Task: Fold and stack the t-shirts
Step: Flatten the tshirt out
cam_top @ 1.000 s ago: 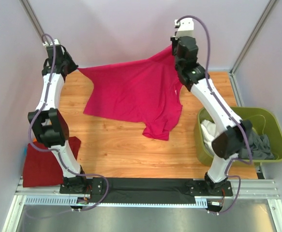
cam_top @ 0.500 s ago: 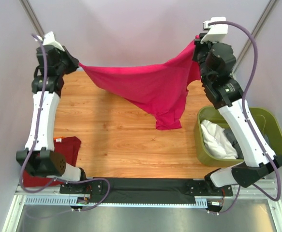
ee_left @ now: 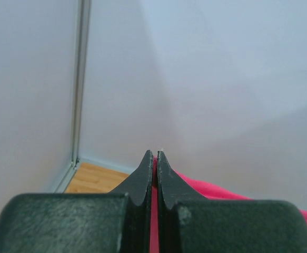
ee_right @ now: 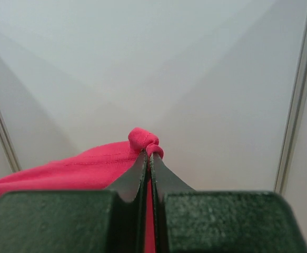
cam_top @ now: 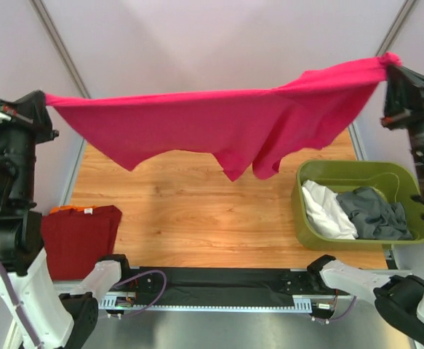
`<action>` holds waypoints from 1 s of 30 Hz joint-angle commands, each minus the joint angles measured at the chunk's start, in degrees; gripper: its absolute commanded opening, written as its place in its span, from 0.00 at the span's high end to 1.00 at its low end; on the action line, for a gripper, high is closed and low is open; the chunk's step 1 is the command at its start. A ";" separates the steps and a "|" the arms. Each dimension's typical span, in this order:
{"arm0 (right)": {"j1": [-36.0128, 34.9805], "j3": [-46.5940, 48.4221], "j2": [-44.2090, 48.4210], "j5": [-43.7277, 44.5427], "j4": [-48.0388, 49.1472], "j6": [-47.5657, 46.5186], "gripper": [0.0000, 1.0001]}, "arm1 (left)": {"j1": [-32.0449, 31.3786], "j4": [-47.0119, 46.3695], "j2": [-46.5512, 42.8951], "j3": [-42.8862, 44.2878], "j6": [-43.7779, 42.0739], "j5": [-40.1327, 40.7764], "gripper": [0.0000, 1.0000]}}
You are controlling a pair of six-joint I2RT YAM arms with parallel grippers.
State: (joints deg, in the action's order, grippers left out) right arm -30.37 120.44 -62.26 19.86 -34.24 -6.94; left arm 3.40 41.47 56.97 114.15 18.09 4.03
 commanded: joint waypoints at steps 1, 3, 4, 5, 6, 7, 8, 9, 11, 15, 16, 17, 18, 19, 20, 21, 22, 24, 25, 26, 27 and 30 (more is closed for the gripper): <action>-0.21 3.74 -0.40 2.71 -8.38 -2.63 1.00 | 0.38 9.75 1.65 2.82 -2.62 6.85 1.00; -0.22 3.66 -0.50 3.96 -9.61 -3.17 1.00 | 0.29 11.96 1.83 3.10 -3.14 8.70 1.00; -0.22 1.83 -0.15 4.66 -9.36 -3.17 1.00 | 0.29 12.22 2.09 2.40 -3.32 9.76 1.00; -0.22 0.60 -0.06 5.19 -8.92 -3.25 1.00 | 0.38 12.58 2.44 1.87 -3.58 9.94 1.00; -0.13 -0.72 0.03 5.89 -8.05 -3.17 1.00 | 0.29 12.32 2.70 1.00 -3.67 9.85 1.00; -0.21 -3.52 -0.05 7.72 -7.78 -3.25 1.00 | 0.38 11.88 3.32 -1.62 -3.67 8.90 1.00; -0.22 -4.59 -0.40 8.78 -7.95 -3.08 1.00 | 0.29 10.48 3.58 -3.39 -3.67 8.19 1.00; -0.13 -6.08 -1.28 11.32 -8.38 -2.73 1.00 | 0.29 9.86 4.46 -6.97 -3.41 7.66 1.00; -0.13 -12.13 -1.81 13.71 -7.95 -1.94 1.00 | 0.29 7.85 5.34 -10.77 -2.88 7.13 1.00; -0.04 -25.50 -3.03 16.26 0.11 -2.81 1.00 | 0.29 1.43 6.84 -21.49 -1.48 6.51 1.00; 0.13 -27.61 -3.91 16.27 1.18 -2.82 1.00 | 0.21 -0.15 7.53 -25.77 -0.95 6.51 1.00; 0.31 -30.41 -4.88 16.00 1.98 -2.64 1.00 | 0.20 -3.56 7.98 -27.82 -0.60 6.51 1.00; 1.18 -32.10 -6.89 14.26 4.07 -1.86 1.00 | 0.03 -5.16 9.11 -31.49 -0.34 6.60 1.00; 1.89 -33.59 -8.04 13.11 5.40 -1.07 1.00 | -0.06 -6.65 9.82 -33.27 0.45 6.95 1.00; 2.68 -35.00 -9.18 11.88 6.89 -0.28 1.00 | -0.23 -10.06 10.78 -34.94 0.89 7.39 1.00; 4.42 -37.97 -11.98 10.65 10.56 0.25 1.00 | -0.32 -11.66 11.66 -36.26 1.33 7.31 1.00; 5.05 -39.05 -13.57 9.86 12.77 0.78 1.00 | -0.32 -12.72 14.20 -37.58 1.95 7.83 1.00; 6.54 -39.85 -19.35 9.85 16.72 0.88 1.00 | -0.67 -15.53 18.67 -37.86 3.71 8.71 1.00; 6.99 -39.32 -21.57 10.02 17.71 0.88 1.00 | -0.94 -16.94 20.36 -38.03 3.80 10.36 1.00; 7.43 -38.71 -23.76 10.11 18.59 0.79 1.00 | -1.29 -19.30 22.20 -37.86 3.28 11.34 1.00; 8.21 -38.01 -27.79 9.94 20.25 0.61 1.00 | -1.81 -20.02 24.22 -37.34 3.10 12.04 1.00; 9.45 -33.62 -35.35 9.85 22.37 -0.27 1.00 | -2.25 -22.05 34.75 -32.52 2.83 12.58 1.00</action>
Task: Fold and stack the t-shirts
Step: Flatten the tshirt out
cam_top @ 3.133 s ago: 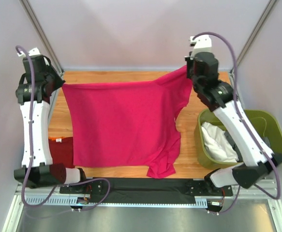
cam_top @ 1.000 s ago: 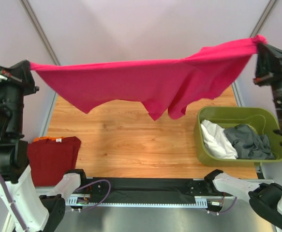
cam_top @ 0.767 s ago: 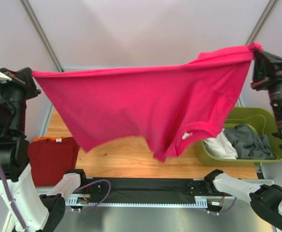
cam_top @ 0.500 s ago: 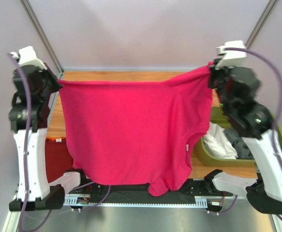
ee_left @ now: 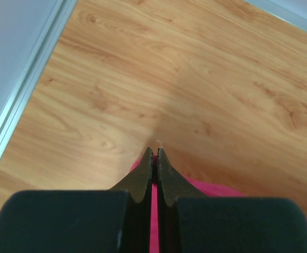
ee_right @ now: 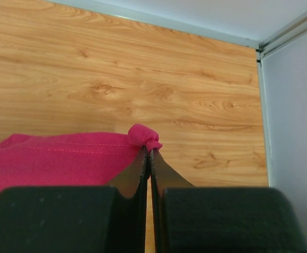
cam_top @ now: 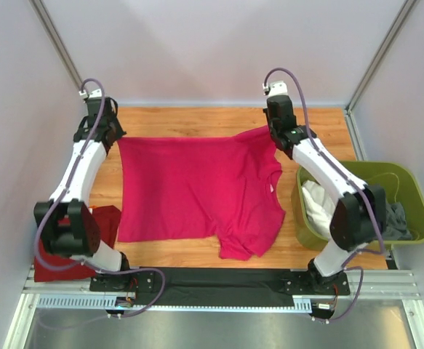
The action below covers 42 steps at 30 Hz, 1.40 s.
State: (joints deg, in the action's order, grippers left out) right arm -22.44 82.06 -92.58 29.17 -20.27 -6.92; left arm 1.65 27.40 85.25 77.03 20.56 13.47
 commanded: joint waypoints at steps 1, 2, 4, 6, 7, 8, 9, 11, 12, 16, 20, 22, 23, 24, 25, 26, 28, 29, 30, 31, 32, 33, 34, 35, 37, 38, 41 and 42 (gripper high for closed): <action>1.78 7.30 -6.90 0.54 8.76 -0.46 1.00 | -0.59 -8.58 8.59 5.66 0.10 3.05 1.00; 2.22 8.98 -8.74 0.45 9.02 -0.90 1.00 | -0.68 -9.46 10.62 6.98 -0.08 3.22 1.00; 3.01 11.97 -14.11 0.63 9.64 -1.08 1.00 | -0.77 -9.82 16.07 10.83 -0.78 3.75 1.00; 3.80 16.45 -18.75 0.45 10.60 -0.99 1.00 | -0.68 -10.78 20.45 14.17 -1.83 4.01 1.00; 3.98 17.68 -20.17 -0.07 11.04 -0.99 1.00 | -0.77 -11.48 21.70 15.07 -2.36 3.75 1.00; 4.15 19.70 -21.49 -0.42 11.65 -1.08 1.00 | -0.68 -12.79 22.93 16.03 -2.89 3.32 1.00; 4.42 20.93 -23.94 -0.86 12.70 -1.25 1.00 | -0.68 -13.16 25.29 17.09 -3.33 3.05 1.00; 4.51 23.48 -26.42 -1.40 12.80 -1.43 1.00 | -0.68 -13.77 28.02 21.21 -4.03 1.65 1.00; 4.51 26.54 -28.52 -1.22 12.45 -1.34 1.00 | -0.68 -13.77 30.39 24.19 -4.21 0.95 1.00; 4.77 31.75 -30.47 -2.62 12.27 0.67 1.00 | -0.95 -14.30 31.82 27.38 -3.95 -2.04 1.00; 4.86 32.55 -24.70 -3.41 12.89 0.85 1.00 | -1.12 -16.05 26.47 25.45 -4.64 -2.58 1.00; 4.77 30.19 -20.82 -3.77 13.41 0.59 1.00 | -1.12 -17.02 21.29 23.43 -5.09 -1.53 1.00; 4.68 28.61 -18.72 -4.20 13.76 0.24 1.00 | -1.12 -17.55 19.36 22.38 -5.35 -1.43 1.00; 4.68 27.20 -14.34 -4.73 14.81 -0.11 1.00 | -1.04 -17.90 15.25 20.02 -5.70 -1.61 1.00; 4.68 24.31 -11.95 -5.78 15.26 -0.46 1.00 | -1.03 -18.17 13.12 18.78 -5.70 -1.87 1.00; 4.42 23.07 -9.75 -6.05 15.52 -0.81 1.00 | -1.12 -18.26 10.83 17.37 -5.70 -1.87 1.00; 3.54 21.13 -3.77 -5.88 15.88 -2.83 1.00 | -1.12 -18.17 3.98 13.24 -5.44 -1.26 1.00; 3.28 19.90 -2.01 -5.70 15.70 -3.88 1.00 | -1.12 -18.52 1.69 11.75 -5.35 -1.08 1.00; 2.49 19.37 1.14 -5.27 15.09 -5.81 1.00 | -1.21 -18.61 -2.59 9.47 -5.18 -0.73 1.00; 1.96 18.84 2.73 -4.13 14.83 -6.96 1.00 | -1.21 -18.61 -4.72 8.58 -5.09 -0.12 1.00; 1.78 18.31 5.45 -3.77 14.56 -7.93 1.00 | -1.21 -18.52 -6.57 7.96 -5.35 0.15 1.00; 1.09 18.22 6.78 -3.33 13.86 -8.63 1.00 | -1.12 -18.00 -9.64 7.78 -5.35 0.24 1.00; 0.64 18.13 8.01 -2.46 13.51 -10.29 1.00 | -1.21 -16.69 -10.88 7.87 -5.79 0.32 1.00; 0.38 17.96 9.24 -1.93 13.33 -10.92 1.00 | -1.21 -15.98 -12.03 8.22 -6.05 0.32 1.00; -0.33 17.96 12.76 -1.05 12.54 -13.11 1.00 | -1.21 -13.70 -14.67 9.88 -6.40 0.59 1.00; -0.59 18.04 14.95 -0.78 12.36 -13.82 1.00 | -1.12 -12.90 -15.37 10.59 -6.75 0.67 1.00; -1.03 18.57 18.90 -0.16 11.40 -16.01 1.00 | -1.12 -10.35 -17.57 13.31 -8.16 0.50 1.00; -1.20 18.83 19.88 0.01 10.87 -16.54 1.00 | -1.12 -9.65 -18.27 14.88 -8.60 0.59 1.00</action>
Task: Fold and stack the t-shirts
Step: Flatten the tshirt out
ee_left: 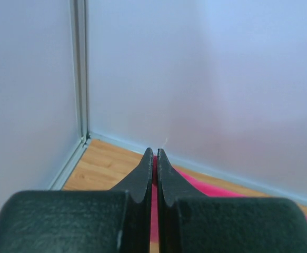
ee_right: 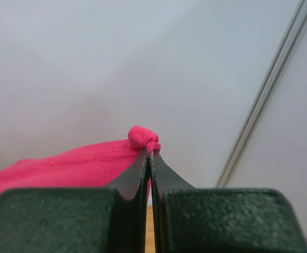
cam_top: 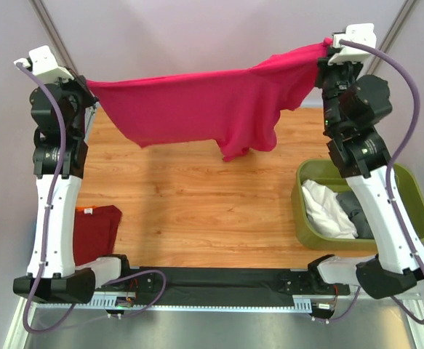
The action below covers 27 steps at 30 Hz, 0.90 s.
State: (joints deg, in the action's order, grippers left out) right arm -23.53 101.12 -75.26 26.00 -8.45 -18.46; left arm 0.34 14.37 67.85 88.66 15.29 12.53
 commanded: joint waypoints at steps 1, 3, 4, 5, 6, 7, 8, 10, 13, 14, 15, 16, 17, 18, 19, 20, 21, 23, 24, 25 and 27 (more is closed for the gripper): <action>-0.20 0.21 3.36 3.18 -1.22 -5.62 1.00 | 0.19 4.86 -1.14 4.40 -3.68 1.88 1.00; -0.29 1.18 5.04 3.01 -2.71 -7.20 1.00 | 0.19 6.89 -1.32 7.73 -4.73 2.40 1.00; -0.20 2.58 5.56 3.01 -3.93 -8.16 1.00 | 0.19 9.25 -1.23 9.06 -5.00 2.67 1.00; -0.38 3.29 5.57 2.92 -4.64 -8.69 1.00 | 0.10 10.14 -1.06 10.12 -5.27 3.02 1.00; -0.64 3.99 5.65 2.83 -5.43 -9.22 1.00 | 0.10 11.11 -1.06 11.78 -5.79 3.46 1.00; -0.81 4.69 5.57 3.00 -5.87 -9.75 1.00 | 0.19 12.42 -1.15 12.41 -5.97 3.64 1.00; -1.16 5.57 5.48 2.92 -6.66 -11.32 1.00 | 0.10 12.96 -1.32 13.02 -6.23 3.90 1.00; -2.66 5.84 5.39 3.62 -6.58 -13.26 1.00 | 0.19 14.36 -1.41 14.69 -7.46 4.78 1.00; -4.94 5.75 5.31 4.49 -5.70 -16.95 1.00 | 0.10 16.03 -1.23 16.80 -9.39 5.22 1.00; -5.56 5.67 5.30 4.67 -4.83 -18.18 1.00 | 0.10 16.21 -1.15 17.24 -9.84 5.22 1.00; -6.78 5.40 5.22 5.11 -4.21 -19.58 1.00 | 0.10 16.39 -0.80 18.12 -10.27 5.13 1.00; -7.23 5.40 4.87 5.64 -3.77 -21.77 1.00 | 0.19 16.91 -0.53 18.65 -10.98 5.13 1.00; -8.02 5.49 4.60 5.99 -3.25 -22.49 1.00 | 0.10 17.18 -0.10 19.26 -11.24 5.22 1.00; -8.37 5.84 4.25 6.25 -3.85 -22.76 1.00 | 0.19 17.44 0.26 19.27 -11.42 5.04 1.00; -8.38 5.84 4.25 6.26 -3.86 -22.68 1.00 | 0.19 17.45 0.26 19.27 -11.42 5.04 1.00; -8.38 5.58 4.42 6.26 -3.77 -22.67 1.00 | 0.10 17.45 0.52 19.27 -11.60 4.78 1.00; -8.38 4.80 4.42 6.17 -3.51 -22.76 1.00 | 0.10 17.62 0.70 19.27 -11.68 4.52 1.00; -8.37 4.17 4.60 6.00 -3.24 -22.94 1.00 | 0.19 17.53 1.05 19.44 -11.77 4.60 1.00; -8.29 3.91 4.60 5.91 -3.07 -22.94 1.00 | 0.10 17.71 1.14 19.70 -12.12 4.60 1.00; -8.29 3.21 4.69 6.08 -2.63 -22.94 1.00 | 0.10 17.71 1.31 19.88 -12.21 4.69 1.00; -8.29 2.51 4.60 6.17 -2.19 -22.85 1.00 | 0.19 17.88 1.49 20.14 -12.65 4.69 1.00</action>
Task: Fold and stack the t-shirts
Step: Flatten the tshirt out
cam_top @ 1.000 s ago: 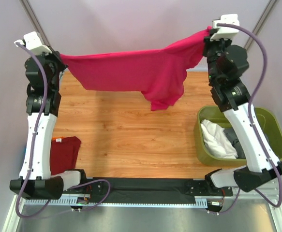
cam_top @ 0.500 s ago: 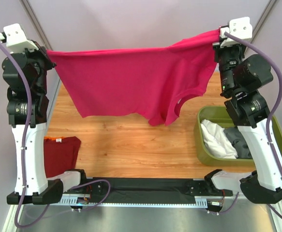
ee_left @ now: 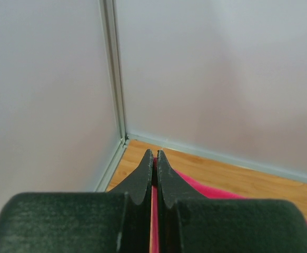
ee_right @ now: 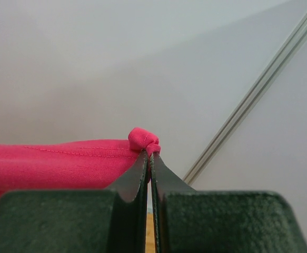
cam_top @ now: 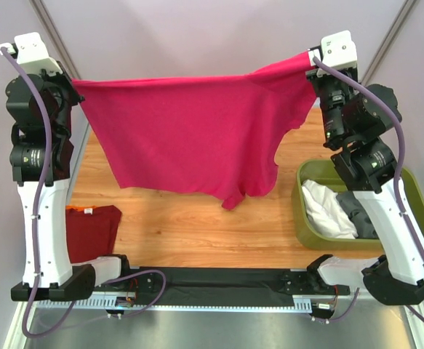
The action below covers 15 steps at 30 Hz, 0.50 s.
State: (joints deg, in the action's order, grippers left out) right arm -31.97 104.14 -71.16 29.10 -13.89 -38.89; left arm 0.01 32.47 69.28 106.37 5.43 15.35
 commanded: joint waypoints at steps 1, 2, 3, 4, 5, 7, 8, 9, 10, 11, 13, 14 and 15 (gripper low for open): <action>0.24 -1.73 0.75 2.98 3.78 -2.24 1.00 | 0.43 -0.39 -0.02 2.35 -2.88 1.96 1.00; 0.76 -2.27 0.75 2.54 4.48 -1.54 1.00 | 0.52 -0.39 0.07 2.35 -3.06 2.05 1.00; 1.11 -2.53 0.84 2.10 4.40 -0.75 1.00 | 0.52 -0.39 -0.02 2.27 -3.23 2.31 1.00; 1.38 -2.54 0.67 1.92 4.14 -0.22 1.00 | 0.43 -0.39 -0.02 2.18 -3.41 2.40 1.00; 1.99 -2.62 0.58 1.84 3.61 0.13 1.00 | 0.52 -0.48 -0.19 2.09 -3.58 2.23 1.00; 2.69 -3.06 1.10 0.35 3.43 0.92 1.00 | 0.52 -0.56 -0.37 2.18 -4.11 2.05 1.00; 3.13 -3.41 1.37 -0.44 3.43 1.10 1.00 | 0.43 -0.56 -0.54 2.44 -4.29 1.96 1.00; 3.22 -3.41 1.46 -1.15 3.34 1.19 1.00 | 0.52 -0.56 -0.46 2.70 -4.46 2.05 1.00; 3.23 -3.24 1.55 -1.68 3.34 1.19 1.00 | 0.43 -0.39 -0.28 3.05 -4.73 1.96 1.00; 3.23 -2.98 1.46 -2.29 2.82 1.19 1.00 | 0.43 -0.21 0.24 4.10 -4.82 2.05 1.00; 3.23 -2.45 1.11 -3.87 2.29 1.28 1.00 | 0.43 0.49 0.86 5.16 -4.99 1.79 1.00; 3.23 -2.53 0.93 -4.23 2.38 1.19 1.00 | 0.43 0.75 1.47 6.04 -4.99 1.61 1.00; 3.23 -2.71 0.76 -3.71 2.46 1.19 1.00 | 0.43 1.10 1.74 6.39 -5.08 1.26 1.00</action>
State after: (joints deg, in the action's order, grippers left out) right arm -29.43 100.42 -71.22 25.34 -13.13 -37.80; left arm 0.01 33.80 70.59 109.60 2.72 15.38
